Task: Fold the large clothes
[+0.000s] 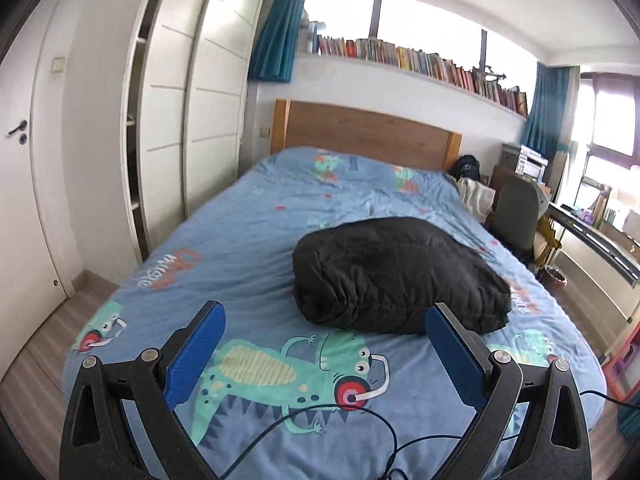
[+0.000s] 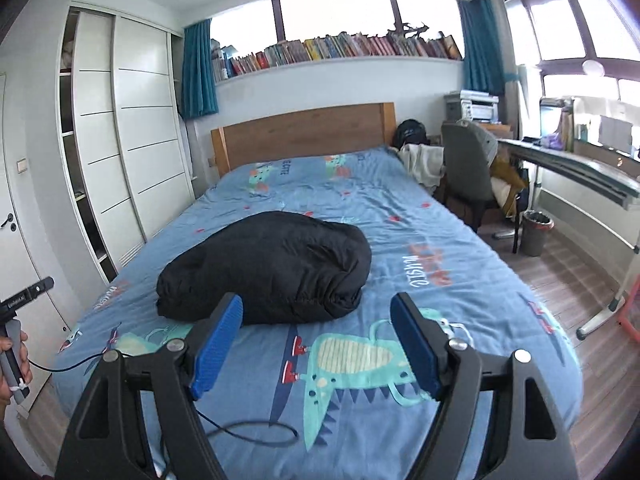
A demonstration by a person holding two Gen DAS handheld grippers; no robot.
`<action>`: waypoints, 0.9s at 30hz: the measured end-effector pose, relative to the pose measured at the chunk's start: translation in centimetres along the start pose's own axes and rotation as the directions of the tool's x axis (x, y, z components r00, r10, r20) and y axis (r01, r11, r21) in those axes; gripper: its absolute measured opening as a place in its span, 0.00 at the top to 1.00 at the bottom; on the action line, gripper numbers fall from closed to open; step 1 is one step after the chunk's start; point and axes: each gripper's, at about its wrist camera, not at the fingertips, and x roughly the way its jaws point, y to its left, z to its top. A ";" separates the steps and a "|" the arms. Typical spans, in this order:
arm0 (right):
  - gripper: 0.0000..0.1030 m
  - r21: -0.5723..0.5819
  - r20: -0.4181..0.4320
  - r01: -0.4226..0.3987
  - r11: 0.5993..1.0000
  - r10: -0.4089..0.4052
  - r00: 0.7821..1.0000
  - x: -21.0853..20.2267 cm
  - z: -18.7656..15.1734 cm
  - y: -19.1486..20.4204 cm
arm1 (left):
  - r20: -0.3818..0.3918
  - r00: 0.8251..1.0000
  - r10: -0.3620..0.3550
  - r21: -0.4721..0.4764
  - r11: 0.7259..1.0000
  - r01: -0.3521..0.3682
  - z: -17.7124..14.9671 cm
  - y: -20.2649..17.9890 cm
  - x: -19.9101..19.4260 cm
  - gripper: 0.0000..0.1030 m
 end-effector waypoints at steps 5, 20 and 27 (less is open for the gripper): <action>0.26 -0.044 0.054 0.009 0.999 -0.007 0.999 -7.4 0.0 1.7 | 0.035 0.999 -0.006 0.045 0.999 0.005 -0.6 -0.3 -5.8 0.02; 0.26 -0.075 0.037 -0.058 0.996 0.061 0.997 -7.6 -2.6 5.4 | 0.007 0.999 -0.033 0.068 0.997 0.033 -4.6 -1.2 -7.1 0.01; 0.26 -0.091 -0.047 -0.102 0.991 0.098 0.994 -0.7 -6.0 7.5 | -0.038 0.997 -0.061 0.051 0.997 0.063 -6.1 -2.9 -2.7 0.01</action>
